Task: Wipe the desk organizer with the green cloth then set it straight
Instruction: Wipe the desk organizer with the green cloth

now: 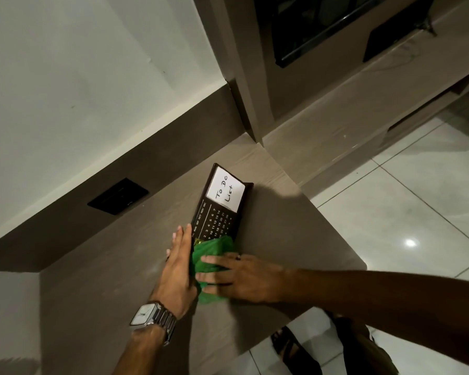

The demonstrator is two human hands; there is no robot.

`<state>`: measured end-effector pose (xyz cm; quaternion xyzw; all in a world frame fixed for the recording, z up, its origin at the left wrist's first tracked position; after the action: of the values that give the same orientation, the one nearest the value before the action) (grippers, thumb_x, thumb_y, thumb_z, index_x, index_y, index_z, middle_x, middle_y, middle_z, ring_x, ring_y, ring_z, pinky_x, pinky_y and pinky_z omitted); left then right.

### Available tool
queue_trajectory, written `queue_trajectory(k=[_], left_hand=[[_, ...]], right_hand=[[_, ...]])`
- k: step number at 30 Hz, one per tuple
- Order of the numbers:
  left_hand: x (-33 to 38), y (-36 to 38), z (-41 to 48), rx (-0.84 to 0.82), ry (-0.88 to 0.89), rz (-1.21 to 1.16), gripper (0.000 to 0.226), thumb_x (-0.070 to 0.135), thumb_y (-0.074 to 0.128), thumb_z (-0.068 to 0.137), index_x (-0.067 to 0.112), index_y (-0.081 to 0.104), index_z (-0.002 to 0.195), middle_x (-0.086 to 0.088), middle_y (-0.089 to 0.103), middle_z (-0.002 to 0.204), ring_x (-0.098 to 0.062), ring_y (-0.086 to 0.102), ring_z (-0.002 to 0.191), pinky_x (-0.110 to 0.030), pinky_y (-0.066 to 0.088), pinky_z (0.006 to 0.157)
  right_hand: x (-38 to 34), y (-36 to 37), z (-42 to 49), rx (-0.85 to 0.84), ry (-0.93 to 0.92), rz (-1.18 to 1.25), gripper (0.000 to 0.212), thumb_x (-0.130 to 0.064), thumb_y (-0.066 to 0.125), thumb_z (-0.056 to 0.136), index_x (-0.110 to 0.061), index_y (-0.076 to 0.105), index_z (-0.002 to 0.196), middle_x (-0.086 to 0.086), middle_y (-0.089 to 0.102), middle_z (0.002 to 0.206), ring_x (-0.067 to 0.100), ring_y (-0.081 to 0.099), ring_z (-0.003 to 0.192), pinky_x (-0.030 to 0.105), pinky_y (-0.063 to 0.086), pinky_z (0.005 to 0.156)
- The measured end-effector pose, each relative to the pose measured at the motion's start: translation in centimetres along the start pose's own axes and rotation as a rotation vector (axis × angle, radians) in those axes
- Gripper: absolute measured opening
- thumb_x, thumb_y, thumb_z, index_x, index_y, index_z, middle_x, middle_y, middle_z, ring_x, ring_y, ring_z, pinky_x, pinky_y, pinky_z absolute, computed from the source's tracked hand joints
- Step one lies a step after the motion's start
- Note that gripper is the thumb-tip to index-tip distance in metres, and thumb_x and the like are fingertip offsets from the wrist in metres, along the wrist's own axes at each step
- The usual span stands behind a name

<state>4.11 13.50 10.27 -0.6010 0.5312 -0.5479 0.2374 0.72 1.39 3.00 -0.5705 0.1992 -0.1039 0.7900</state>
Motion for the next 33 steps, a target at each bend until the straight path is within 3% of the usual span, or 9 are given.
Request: queue_trajectory(k=[3,10,15,20,21,23,26,30,33], left_hand=[[0.1,0.0,0.1,-0.008,-0.001,-0.007,0.119,-0.008,0.068,0.066,0.031,-0.014,0.143,-0.002,-0.008,0.158,-0.017,-0.008,0.145,-0.045,0.001,0.120],[0.0,-0.2,0.0,-0.005,-0.038,-0.034,0.118,-0.003,0.070,0.066,0.035,-0.012,0.143,0.002,-0.004,0.157,-0.017,-0.004,0.145,-0.050,0.007,0.119],[0.0,-0.2,0.0,0.027,-0.038,-0.024,0.113,-0.009,0.066,0.070,0.034,-0.008,0.144,0.002,0.000,0.157,-0.015,-0.002,0.144,-0.049,0.009,0.119],[-0.2,-0.1,0.0,0.016,-0.024,-0.027,0.116,-0.006,0.071,0.065,0.029,-0.004,0.147,0.002,0.000,0.157,-0.017,-0.001,0.145,-0.051,0.013,0.118],[-0.3,-0.1,0.0,0.016,-0.021,-0.021,0.118,-0.004,0.072,0.065,0.030,-0.005,0.146,0.003,-0.001,0.156,-0.017,-0.001,0.144,-0.051,0.012,0.118],[-0.4,-0.1,0.1,0.018,-0.025,-0.010,0.118,-0.001,0.074,0.065,0.033,-0.007,0.145,0.005,-0.001,0.155,-0.016,-0.002,0.144,-0.049,0.009,0.118],[-0.3,-0.1,0.2,0.021,-0.033,-0.012,0.119,0.001,0.075,0.064,0.032,-0.007,0.145,0.002,-0.001,0.157,-0.016,-0.003,0.144,-0.047,0.006,0.118],[-0.2,-0.2,0.1,0.019,-0.021,-0.013,0.119,-0.001,0.074,0.064,0.031,-0.008,0.144,-0.001,-0.003,0.157,-0.016,-0.005,0.144,-0.048,0.007,0.119],[-0.1,-0.2,0.2,0.013,-0.023,-0.007,0.119,-0.003,0.074,0.064,0.032,-0.009,0.142,0.000,-0.004,0.156,-0.017,-0.004,0.144,-0.050,0.009,0.119]], right_hand=[[3.6,-2.0,0.0,-0.010,0.032,-0.026,0.055,-0.009,0.070,0.084,-0.016,0.051,0.135,0.008,0.036,0.152,0.038,0.023,0.141,0.055,0.045,0.097],[14.3,-7.6,-2.3,0.149,0.556,-0.081,0.067,-0.006,0.070,0.081,-0.024,0.043,0.140,0.006,0.028,0.156,0.038,0.020,0.141,0.059,0.042,0.100],[8.7,-5.1,-1.0,0.106,0.309,-0.030,0.065,-0.001,0.073,0.079,-0.017,0.049,0.137,0.009,0.036,0.153,0.038,0.025,0.141,0.055,0.039,0.105],[2.3,-1.5,-0.3,-0.025,0.014,0.040,0.058,-0.010,0.074,0.076,-0.017,0.054,0.131,0.008,0.040,0.149,0.038,0.025,0.139,0.054,0.047,0.094],[2.7,-1.6,-0.3,0.002,0.037,0.030,0.059,-0.010,0.076,0.074,-0.017,0.056,0.128,0.008,0.043,0.148,0.037,0.029,0.138,0.051,0.048,0.092],[5.6,-2.8,-0.6,0.116,0.263,0.033,0.061,-0.005,0.080,0.070,-0.017,0.060,0.126,0.007,0.047,0.146,0.037,0.037,0.135,0.049,0.051,0.092],[7.8,-2.9,-0.9,0.186,0.581,0.121,0.058,-0.001,0.072,0.079,-0.015,0.054,0.133,0.007,0.039,0.151,0.039,0.029,0.139,0.055,0.043,0.100],[0.6,0.5,0.9,0.125,0.352,0.136,0.056,-0.006,0.070,0.079,-0.012,0.053,0.132,0.012,0.043,0.147,0.042,0.033,0.136,0.055,0.045,0.098],[1.5,-0.1,0.3,0.105,0.339,0.128,0.057,-0.009,0.068,0.079,-0.015,0.051,0.134,0.008,0.040,0.149,0.040,0.030,0.136,0.054,0.047,0.094]])
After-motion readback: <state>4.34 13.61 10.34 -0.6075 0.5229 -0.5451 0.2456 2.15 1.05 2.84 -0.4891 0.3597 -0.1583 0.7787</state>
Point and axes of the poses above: each hand's wrist, its own z-axis towards the middle knuckle, its own y-axis out of the palm, x = y × z, the point moved 5 cm from there along z, towards the middle knuckle
